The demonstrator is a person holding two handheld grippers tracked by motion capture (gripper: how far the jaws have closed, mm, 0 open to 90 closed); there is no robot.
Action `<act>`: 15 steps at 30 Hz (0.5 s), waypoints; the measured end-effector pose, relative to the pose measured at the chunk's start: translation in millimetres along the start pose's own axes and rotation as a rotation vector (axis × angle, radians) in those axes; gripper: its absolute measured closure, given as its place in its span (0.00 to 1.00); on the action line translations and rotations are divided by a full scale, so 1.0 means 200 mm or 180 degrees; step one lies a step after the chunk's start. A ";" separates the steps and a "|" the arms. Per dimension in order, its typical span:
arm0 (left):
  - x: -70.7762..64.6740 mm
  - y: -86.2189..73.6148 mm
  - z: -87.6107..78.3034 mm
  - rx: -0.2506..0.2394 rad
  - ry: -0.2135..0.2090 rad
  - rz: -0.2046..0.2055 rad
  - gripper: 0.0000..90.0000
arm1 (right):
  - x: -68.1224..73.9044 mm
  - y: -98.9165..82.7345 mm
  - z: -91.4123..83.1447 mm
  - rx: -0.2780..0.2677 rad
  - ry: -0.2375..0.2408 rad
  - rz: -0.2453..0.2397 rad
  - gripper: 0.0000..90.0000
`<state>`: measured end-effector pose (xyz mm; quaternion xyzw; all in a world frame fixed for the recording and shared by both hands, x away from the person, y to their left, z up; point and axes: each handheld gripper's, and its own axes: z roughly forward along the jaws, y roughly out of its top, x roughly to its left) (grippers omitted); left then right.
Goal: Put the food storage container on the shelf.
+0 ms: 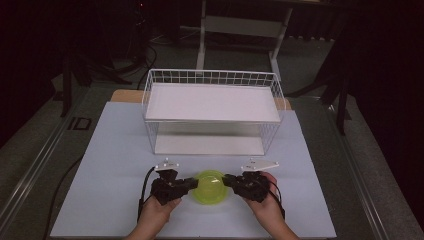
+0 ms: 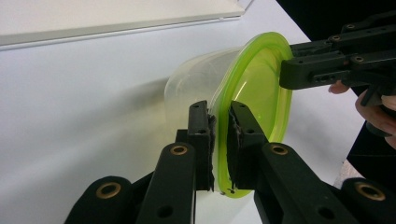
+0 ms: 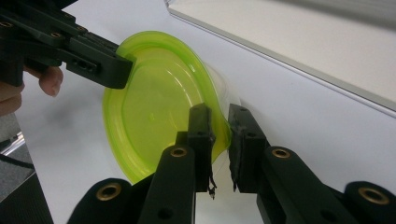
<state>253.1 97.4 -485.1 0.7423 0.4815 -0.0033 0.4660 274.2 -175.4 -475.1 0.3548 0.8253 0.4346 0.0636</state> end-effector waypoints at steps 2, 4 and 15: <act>-0.01 0.01 -0.01 -0.0026 0.0011 0.0018 0.91 | 0.00 0.01 -0.01 -0.0015 -0.0010 -0.0004 0.89; -0.02 0.04 -0.04 -0.0076 0.0000 0.0054 0.91 | 0.02 0.04 -0.03 -0.0075 -0.0041 -0.0024 0.89; -0.10 0.19 -0.16 -0.0283 -0.0014 0.0230 0.91 | 0.05 0.22 -0.16 -0.0232 -0.0050 -0.0167 0.89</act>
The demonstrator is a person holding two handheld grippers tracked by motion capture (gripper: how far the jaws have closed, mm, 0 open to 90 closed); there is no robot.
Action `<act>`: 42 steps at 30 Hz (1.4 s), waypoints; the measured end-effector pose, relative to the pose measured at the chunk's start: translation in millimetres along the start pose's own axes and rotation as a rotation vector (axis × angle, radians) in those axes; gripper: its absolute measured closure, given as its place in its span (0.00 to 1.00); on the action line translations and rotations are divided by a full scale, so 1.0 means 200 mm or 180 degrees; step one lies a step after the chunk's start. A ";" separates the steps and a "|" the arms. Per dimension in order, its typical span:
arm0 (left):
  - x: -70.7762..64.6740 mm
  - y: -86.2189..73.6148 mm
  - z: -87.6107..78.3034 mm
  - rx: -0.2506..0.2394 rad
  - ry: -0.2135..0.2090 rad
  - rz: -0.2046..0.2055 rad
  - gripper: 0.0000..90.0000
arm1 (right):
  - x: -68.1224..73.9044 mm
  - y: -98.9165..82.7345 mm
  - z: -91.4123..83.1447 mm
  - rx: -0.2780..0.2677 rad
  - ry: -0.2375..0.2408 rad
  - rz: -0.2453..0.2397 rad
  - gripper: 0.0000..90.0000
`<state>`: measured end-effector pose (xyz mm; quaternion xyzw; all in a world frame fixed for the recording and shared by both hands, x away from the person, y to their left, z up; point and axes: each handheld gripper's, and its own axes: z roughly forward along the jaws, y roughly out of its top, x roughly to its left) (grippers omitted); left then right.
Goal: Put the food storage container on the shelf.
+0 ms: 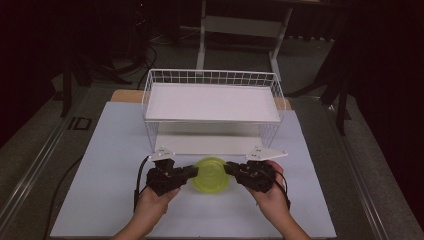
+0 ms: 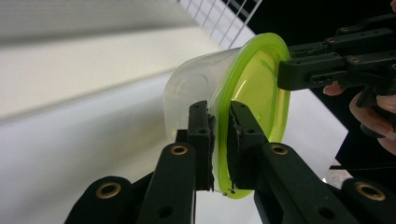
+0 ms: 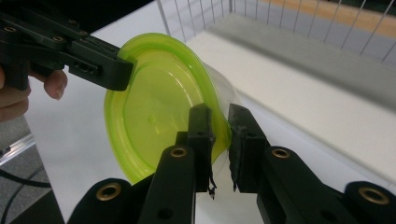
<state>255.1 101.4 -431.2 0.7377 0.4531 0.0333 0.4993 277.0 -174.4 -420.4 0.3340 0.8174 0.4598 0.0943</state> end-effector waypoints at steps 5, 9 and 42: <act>-0.05 0.12 -0.05 -0.0090 0.0023 0.0055 0.91 | 0.00 0.11 -0.06 -0.0091 -0.0018 -0.0035 0.89; -0.09 0.24 -0.10 -0.0200 -0.0005 0.0120 0.91 | -0.01 0.23 -0.14 -0.0217 -0.0049 -0.0078 0.89; 0.07 0.76 -0.08 -0.0456 0.0156 0.0076 0.87 | -0.24 0.80 -0.10 -0.0165 -0.0172 0.0050 0.89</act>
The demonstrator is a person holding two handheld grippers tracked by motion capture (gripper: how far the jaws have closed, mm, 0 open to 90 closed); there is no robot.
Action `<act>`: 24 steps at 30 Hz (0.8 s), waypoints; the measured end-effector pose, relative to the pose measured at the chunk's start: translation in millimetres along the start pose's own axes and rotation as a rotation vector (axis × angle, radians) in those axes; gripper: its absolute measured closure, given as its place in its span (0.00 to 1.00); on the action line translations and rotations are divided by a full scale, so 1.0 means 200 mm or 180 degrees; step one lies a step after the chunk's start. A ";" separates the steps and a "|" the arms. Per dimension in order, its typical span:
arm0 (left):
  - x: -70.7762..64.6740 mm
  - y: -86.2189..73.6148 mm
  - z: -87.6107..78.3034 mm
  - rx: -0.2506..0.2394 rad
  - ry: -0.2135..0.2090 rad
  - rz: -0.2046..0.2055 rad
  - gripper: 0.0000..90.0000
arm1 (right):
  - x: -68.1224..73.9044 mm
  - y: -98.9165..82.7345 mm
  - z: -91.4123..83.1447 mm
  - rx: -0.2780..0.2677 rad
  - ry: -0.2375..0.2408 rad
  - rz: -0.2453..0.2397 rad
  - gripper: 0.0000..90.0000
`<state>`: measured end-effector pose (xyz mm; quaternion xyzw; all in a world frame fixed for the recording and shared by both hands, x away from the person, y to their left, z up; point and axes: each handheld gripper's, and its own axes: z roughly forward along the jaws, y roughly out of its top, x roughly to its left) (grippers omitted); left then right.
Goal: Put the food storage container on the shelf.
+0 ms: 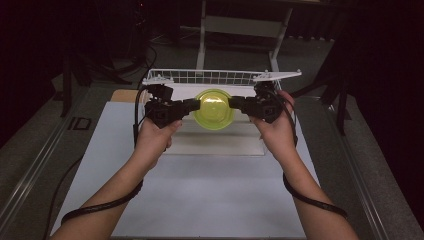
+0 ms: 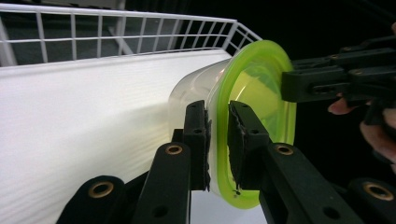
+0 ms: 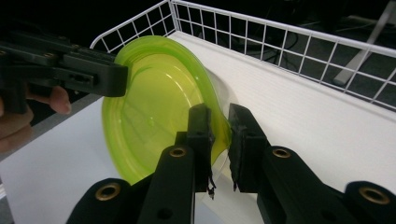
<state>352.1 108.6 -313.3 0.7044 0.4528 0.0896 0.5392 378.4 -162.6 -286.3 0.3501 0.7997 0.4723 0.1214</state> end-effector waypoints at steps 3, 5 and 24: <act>0.03 -0.02 0.01 0.0033 0.0011 -0.0053 0.86 | -0.02 0.01 0.03 0.0055 0.0006 0.0044 0.89; 0.04 -0.02 0.02 0.0043 0.0013 -0.0081 0.86 | -0.04 0.02 0.04 0.0080 0.0036 0.0078 0.89; 0.08 0.06 0.12 0.0159 0.0070 -0.0320 0.75 | -0.19 0.16 0.15 0.0169 -0.0071 0.0425 0.88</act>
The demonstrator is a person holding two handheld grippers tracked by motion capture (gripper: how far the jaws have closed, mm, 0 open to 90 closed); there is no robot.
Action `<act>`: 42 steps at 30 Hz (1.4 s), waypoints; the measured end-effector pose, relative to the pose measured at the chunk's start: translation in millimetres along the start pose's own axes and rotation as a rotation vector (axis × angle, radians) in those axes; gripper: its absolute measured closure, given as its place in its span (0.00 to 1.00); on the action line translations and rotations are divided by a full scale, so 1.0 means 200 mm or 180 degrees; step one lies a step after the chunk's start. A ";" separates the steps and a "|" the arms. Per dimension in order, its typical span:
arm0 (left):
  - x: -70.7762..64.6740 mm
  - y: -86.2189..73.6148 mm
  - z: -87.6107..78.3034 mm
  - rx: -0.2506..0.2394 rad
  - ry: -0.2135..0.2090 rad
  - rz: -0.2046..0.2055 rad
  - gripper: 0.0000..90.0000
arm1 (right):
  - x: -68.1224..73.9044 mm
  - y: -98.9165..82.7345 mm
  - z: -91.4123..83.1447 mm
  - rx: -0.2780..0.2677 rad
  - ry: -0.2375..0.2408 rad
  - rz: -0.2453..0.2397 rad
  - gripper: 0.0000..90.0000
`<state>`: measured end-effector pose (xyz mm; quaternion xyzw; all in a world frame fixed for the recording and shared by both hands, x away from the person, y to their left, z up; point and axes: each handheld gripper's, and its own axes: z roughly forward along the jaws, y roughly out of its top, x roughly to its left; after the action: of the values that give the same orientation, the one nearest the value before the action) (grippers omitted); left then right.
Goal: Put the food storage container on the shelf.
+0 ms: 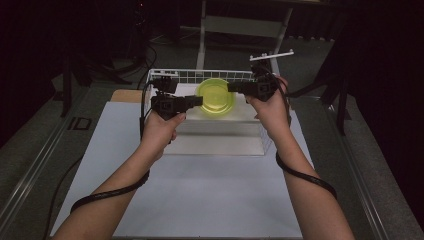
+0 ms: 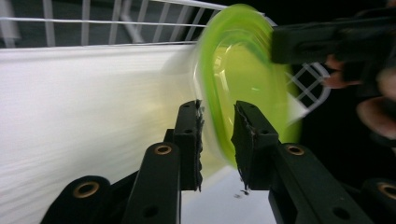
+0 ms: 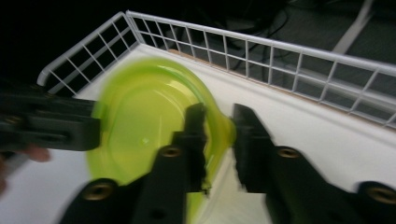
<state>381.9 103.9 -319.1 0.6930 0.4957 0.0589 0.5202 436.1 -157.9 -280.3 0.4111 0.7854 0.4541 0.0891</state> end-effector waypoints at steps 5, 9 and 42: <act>0.03 -0.01 0.00 0.0011 -0.0028 -0.0042 0.77 | -0.01 0.02 0.00 0.0069 0.0082 -0.0001 0.88; 0.02 0.00 0.02 -0.0006 -0.0017 -0.0090 0.77 | -0.01 0.04 0.02 0.0066 -0.0050 -0.0048 0.85; -0.17 -0.43 -0.18 -0.0903 -0.0101 0.1131 0.01 | 0.21 -0.34 -0.03 -0.0148 0.0476 -0.0400 1.00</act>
<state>289.2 100.0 -355.5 0.6901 0.3443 0.2078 0.6017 367.8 -147.8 -321.4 0.3237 0.8034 0.4951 0.0680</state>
